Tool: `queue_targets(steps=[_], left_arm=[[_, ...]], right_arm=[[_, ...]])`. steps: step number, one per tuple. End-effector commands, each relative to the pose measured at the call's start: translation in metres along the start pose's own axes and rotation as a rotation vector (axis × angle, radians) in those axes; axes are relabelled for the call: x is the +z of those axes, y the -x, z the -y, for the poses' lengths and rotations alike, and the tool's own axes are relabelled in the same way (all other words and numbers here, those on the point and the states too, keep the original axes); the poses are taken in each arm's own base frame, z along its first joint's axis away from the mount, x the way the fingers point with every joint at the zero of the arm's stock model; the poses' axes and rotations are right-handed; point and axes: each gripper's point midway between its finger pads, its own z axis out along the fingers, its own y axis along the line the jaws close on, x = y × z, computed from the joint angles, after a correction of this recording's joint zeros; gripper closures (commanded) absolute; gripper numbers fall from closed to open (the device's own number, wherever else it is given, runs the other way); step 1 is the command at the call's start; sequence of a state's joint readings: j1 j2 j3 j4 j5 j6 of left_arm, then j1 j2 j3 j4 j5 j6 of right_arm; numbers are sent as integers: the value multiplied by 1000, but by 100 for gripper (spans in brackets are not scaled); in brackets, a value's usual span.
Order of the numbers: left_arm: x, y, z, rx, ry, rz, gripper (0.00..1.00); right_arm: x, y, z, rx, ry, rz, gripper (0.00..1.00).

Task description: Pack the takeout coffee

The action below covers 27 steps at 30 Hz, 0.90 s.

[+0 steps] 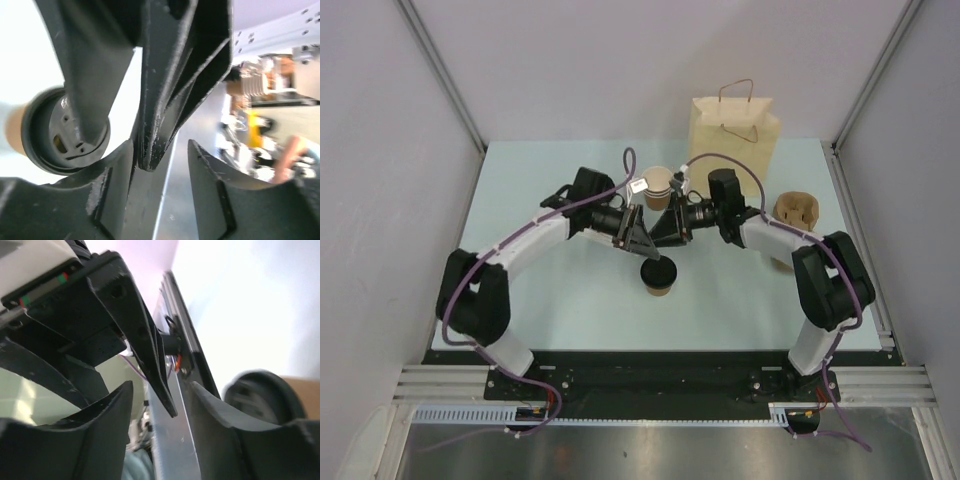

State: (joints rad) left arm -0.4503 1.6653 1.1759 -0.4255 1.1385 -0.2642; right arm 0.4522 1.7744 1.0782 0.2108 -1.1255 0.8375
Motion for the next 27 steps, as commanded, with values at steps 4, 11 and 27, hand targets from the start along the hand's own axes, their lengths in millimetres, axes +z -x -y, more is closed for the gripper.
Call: queue_targets(steps=[4, 11, 27], left_arm=[[-48, 55, 19, 355, 368, 141, 39], [-49, 63, -1, 557, 640, 43, 0], [19, 34, -29, 687, 732, -298, 1]], right_arm=[[-57, 46, -67, -193, 25, 169, 37], [-128, 59, -14, -185, -243, 323, 8], [-155, 52, 1, -246, -427, 368, 0]])
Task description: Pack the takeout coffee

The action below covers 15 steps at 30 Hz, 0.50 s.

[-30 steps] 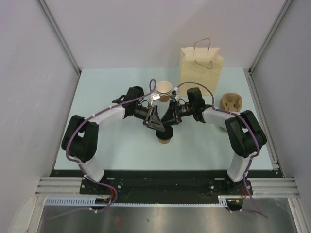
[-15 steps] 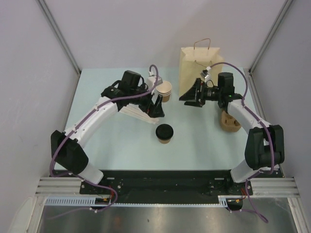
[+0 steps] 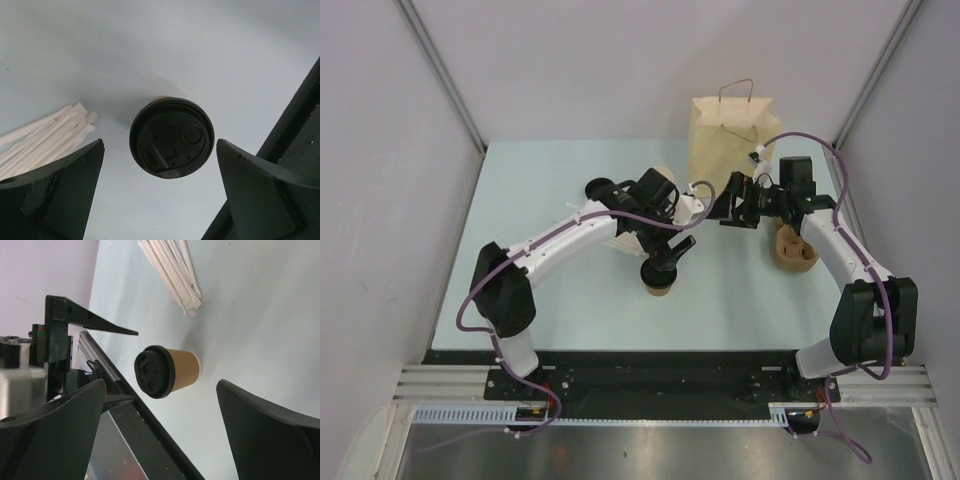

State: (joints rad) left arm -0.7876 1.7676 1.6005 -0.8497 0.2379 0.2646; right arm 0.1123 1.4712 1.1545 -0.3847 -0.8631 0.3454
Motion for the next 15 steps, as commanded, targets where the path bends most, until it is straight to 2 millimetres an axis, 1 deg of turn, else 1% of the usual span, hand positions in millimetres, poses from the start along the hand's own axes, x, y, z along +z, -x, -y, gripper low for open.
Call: queue_targets(steps=[1, 2, 9, 15], left_arm=[[-1, 0, -3, 38, 10, -34, 0], [3, -3, -2, 34, 5, -45, 0], [14, -15, 11, 35, -56, -79, 0], [24, -24, 13, 32, -74, -102, 0]], right_arm=[[-5, 6, -5, -46, -10, 16, 0], [-4, 5, -4, -44, -10, 13, 0], [-2, 5, -1, -33, -9, 10, 1], [-1, 6, 0, -29, -9, 10, 0]])
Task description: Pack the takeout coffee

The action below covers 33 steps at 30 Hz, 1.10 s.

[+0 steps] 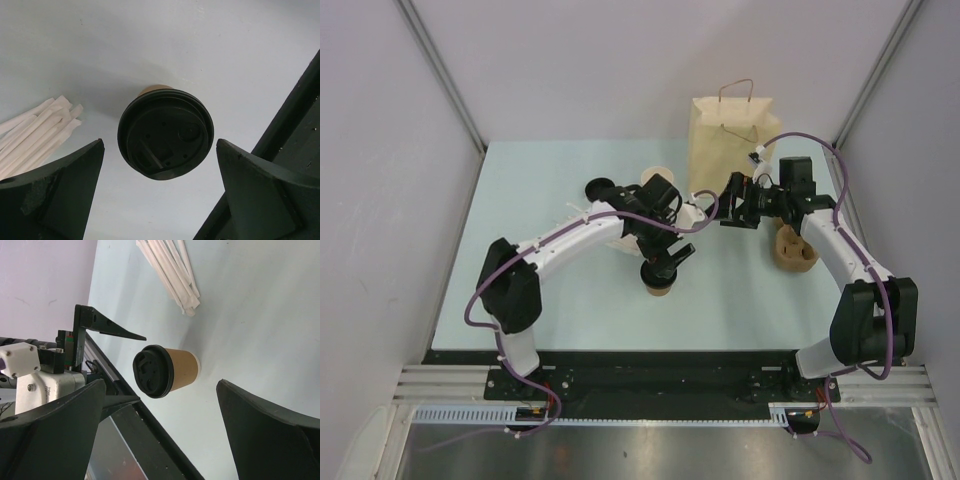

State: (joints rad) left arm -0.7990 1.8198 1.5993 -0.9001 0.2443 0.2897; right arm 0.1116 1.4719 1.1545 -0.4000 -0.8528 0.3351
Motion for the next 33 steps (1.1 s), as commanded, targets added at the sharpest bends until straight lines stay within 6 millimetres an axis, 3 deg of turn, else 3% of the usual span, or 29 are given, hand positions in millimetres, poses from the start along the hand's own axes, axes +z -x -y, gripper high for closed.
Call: queue_targets(steps=[1, 13, 18, 19, 25, 29, 32, 33], left_arm=[[12, -4, 5, 24, -35, -8, 0], [26, -18, 4, 29, -37, -43, 0], [19, -19, 5, 29, -43, -42, 21], [17, -22, 6, 24, -47, -48, 30], [-21, -22, -5, -29, -41, 2, 56], [-55, -28, -23, -91, -10, 33, 59], [-79, -50, -47, -157, 39, 36, 59], [-87, -63, -65, -208, 72, 36, 59]], right_arm=[[-1, 8, -2, -29, 2, 16, 0], [0, 9, 0, -29, -5, 21, 0], [0, 11, 0, -28, 0, 24, 0], [-1, 12, -1, -31, 9, 27, 0], [-8, 26, -9, -36, 68, 64, 0], [-20, 47, -23, -98, 91, 97, 0], [-29, 62, -28, -181, 58, 130, 0], [-36, 78, -36, -269, 47, 164, 0]])
